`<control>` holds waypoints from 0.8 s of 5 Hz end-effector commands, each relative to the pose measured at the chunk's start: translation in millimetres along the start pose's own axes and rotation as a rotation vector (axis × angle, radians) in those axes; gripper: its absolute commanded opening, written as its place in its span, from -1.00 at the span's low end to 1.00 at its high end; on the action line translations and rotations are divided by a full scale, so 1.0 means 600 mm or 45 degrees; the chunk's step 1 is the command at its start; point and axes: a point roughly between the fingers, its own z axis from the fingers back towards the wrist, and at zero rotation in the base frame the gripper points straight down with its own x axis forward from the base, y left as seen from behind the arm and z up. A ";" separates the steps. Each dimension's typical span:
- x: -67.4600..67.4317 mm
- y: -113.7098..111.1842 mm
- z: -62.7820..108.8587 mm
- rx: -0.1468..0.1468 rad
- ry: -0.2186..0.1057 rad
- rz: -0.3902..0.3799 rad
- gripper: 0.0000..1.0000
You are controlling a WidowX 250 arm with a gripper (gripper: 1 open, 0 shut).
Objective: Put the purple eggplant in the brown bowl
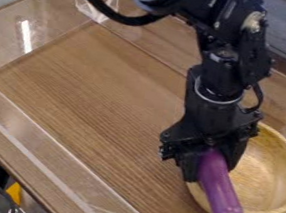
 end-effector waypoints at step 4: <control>-0.022 -0.001 -0.004 -0.053 -0.031 -0.088 -1.00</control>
